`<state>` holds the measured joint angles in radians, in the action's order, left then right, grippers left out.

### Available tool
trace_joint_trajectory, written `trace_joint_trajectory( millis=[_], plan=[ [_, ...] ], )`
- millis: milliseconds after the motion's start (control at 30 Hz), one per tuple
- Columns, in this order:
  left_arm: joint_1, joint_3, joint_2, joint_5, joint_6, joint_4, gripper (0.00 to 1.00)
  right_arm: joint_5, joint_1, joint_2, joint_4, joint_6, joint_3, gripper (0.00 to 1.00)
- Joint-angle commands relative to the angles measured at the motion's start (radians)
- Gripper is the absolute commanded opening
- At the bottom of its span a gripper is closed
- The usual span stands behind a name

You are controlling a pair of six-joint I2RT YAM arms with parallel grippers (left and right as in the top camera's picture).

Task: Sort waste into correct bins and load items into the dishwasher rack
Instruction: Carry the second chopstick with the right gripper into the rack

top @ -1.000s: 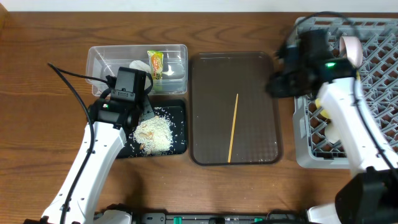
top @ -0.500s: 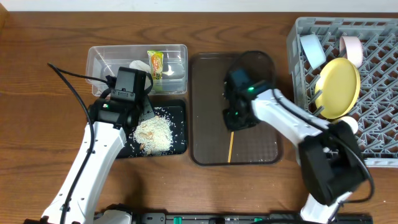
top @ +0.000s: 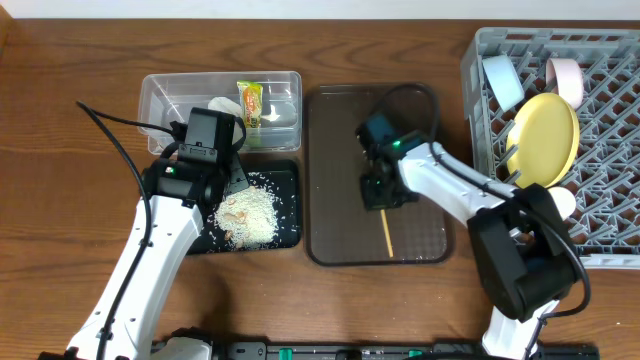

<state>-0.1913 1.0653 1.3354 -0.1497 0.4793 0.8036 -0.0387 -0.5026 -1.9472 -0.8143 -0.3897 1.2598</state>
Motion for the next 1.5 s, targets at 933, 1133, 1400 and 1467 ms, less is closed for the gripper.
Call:
trace_joint_trajectory(
  millis=[933, 1133, 1400, 1467],
  plan=[
    [0.003, -0.003, 0.006, -0.016, 0.005, 0.002, 0.72, 0.042, 0.594, 0.254, -0.168, 0.344, 0.117, 0.25],
    [0.003, -0.002, -0.010, -0.017, -0.097, -0.001, 0.73, 0.011, 0.594, 0.264, -0.144, 0.343, 0.135, 0.38],
    [0.003, 0.004, -0.053, -0.016, -0.235, -0.113, 0.79, -0.219, 0.593, 0.354, 0.013, 0.365, 0.140, 0.40],
    [0.003, 0.004, -0.048, -0.016, -0.284, -0.132, 0.79, -0.220, 0.593, 0.359, 0.029, 0.370, 0.140, 0.40]
  ],
)
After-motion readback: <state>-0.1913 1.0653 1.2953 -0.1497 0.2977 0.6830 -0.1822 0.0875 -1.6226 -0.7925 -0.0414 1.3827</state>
